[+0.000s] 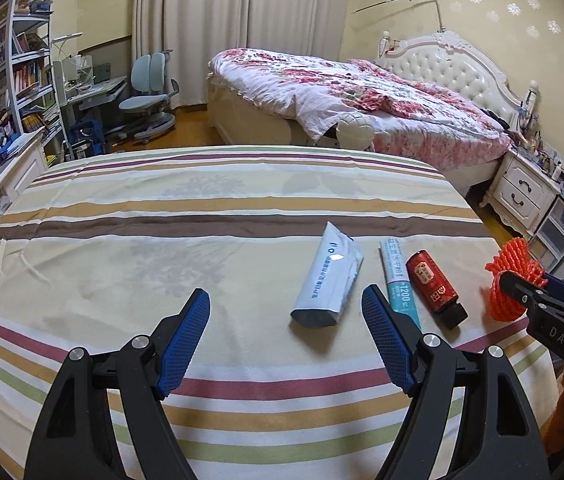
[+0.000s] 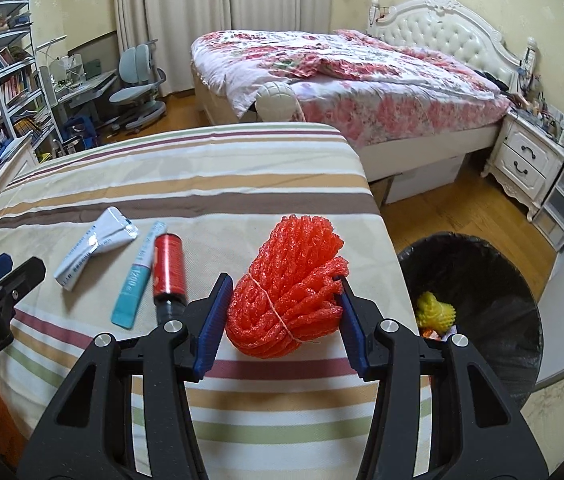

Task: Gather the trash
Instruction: 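Grasp the white tube with the left tool while the right tool holds the net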

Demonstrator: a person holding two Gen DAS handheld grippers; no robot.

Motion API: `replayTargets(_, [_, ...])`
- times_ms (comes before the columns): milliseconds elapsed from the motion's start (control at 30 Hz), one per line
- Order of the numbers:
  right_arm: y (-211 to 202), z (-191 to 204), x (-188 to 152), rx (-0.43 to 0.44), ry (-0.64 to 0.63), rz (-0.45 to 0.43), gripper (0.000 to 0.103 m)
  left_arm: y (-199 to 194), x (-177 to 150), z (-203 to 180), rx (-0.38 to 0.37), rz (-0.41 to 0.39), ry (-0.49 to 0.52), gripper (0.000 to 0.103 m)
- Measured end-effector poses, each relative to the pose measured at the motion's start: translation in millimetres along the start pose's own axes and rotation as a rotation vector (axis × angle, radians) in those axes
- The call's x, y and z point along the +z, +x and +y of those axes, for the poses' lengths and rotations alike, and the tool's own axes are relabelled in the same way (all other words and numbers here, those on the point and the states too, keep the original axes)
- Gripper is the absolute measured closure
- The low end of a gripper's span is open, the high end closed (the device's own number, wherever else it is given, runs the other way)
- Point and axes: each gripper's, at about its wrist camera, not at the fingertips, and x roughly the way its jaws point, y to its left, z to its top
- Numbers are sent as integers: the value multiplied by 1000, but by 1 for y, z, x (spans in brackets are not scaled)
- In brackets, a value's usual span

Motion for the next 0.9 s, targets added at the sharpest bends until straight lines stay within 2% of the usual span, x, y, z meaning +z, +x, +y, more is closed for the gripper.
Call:
replayTargets(367, [3,-11,-8,38,14,2,53,27,5,-17,-30,68,23,29])
replayTargets(600, [3,-11,-9,48,21,-1,53,35,0,-24,-34,100,64,51])
replayTargets(733, [3,-11,-9,51,22,-2,53,36,-1,-26,-41,103,72,71])
replayTargets(900, [3,-12,-9,50,25,-4,53,30,0,-24,-39,77,72,79])
